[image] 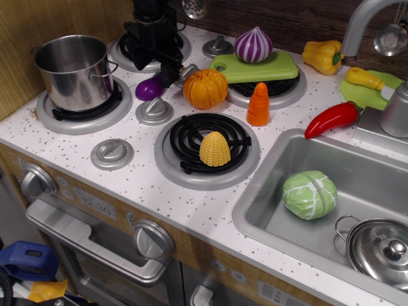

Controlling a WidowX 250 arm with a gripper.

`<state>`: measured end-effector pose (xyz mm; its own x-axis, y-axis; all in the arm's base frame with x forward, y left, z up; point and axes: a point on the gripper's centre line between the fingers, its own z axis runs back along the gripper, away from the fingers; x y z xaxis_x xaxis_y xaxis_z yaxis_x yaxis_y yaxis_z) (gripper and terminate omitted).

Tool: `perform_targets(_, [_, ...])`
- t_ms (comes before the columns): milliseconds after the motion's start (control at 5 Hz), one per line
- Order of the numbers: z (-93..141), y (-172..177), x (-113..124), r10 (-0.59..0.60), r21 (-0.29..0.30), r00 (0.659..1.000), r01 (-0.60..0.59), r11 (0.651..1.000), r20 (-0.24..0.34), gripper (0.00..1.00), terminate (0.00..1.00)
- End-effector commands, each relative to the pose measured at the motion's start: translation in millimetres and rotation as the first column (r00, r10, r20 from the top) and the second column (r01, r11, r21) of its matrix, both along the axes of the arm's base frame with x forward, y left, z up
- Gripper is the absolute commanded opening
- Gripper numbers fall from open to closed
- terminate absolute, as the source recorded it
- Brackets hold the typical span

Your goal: Put eggplant in pot or pan

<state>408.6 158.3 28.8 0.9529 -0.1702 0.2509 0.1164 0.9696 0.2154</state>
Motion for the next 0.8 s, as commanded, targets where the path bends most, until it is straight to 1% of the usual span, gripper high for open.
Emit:
perform_targets(0, [6, 13, 3, 0.038, -0.004, 0.999, -0.037, 0.999, 0.039, 1.0, 0.0])
perform_targets(200, [-3, 20, 3, 0.047, -0.025, 0.998, -0.046, 0.999, 0.049, 1.0, 0.0])
perform_targets(400, [-14, 17, 4, 0.064, -0.058, 0.996, -0.06, 0.997, 0.062, 1.0, 0.0])
perform_targets(600, [-23, 14, 8, 0.104, -0.099, 0.992, -0.097, 0.99, 0.07, 0.0, 0.0])
